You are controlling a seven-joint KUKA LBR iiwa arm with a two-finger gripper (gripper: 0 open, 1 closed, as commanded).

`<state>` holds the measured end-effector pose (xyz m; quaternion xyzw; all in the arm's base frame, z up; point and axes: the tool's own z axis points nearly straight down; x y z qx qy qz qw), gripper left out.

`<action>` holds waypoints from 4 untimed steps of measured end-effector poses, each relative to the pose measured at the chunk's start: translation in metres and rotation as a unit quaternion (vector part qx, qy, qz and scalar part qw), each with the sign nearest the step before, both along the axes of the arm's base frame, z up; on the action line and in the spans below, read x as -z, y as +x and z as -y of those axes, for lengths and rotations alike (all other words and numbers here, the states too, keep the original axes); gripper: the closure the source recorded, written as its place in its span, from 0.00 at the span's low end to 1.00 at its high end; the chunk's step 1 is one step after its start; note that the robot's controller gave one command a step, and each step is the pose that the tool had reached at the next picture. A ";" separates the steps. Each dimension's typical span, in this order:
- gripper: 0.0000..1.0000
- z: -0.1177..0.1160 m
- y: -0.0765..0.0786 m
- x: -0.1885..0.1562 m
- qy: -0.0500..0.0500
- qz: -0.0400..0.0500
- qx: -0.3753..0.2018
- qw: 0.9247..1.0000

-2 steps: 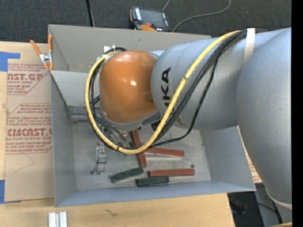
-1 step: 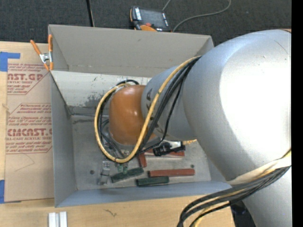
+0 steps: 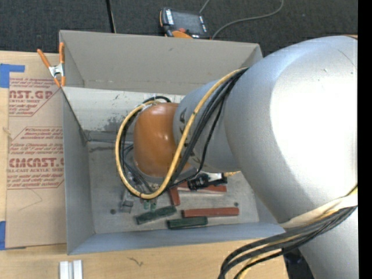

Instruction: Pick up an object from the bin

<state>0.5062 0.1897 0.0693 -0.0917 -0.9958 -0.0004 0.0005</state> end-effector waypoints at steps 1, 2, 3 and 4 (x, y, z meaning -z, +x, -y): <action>0.00 0.000 0.000 0.000 0.000 0.000 0.000 1.000; 0.00 0.074 -0.023 -0.002 -0.001 0.006 -0.079 0.997; 1.00 0.072 -0.026 -0.001 0.000 0.001 -0.080 0.997; 1.00 0.074 -0.024 -0.185 0.000 0.005 -0.136 0.991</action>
Offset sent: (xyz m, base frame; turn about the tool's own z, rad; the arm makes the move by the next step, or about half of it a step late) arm 0.0000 0.0000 0.0000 0.0000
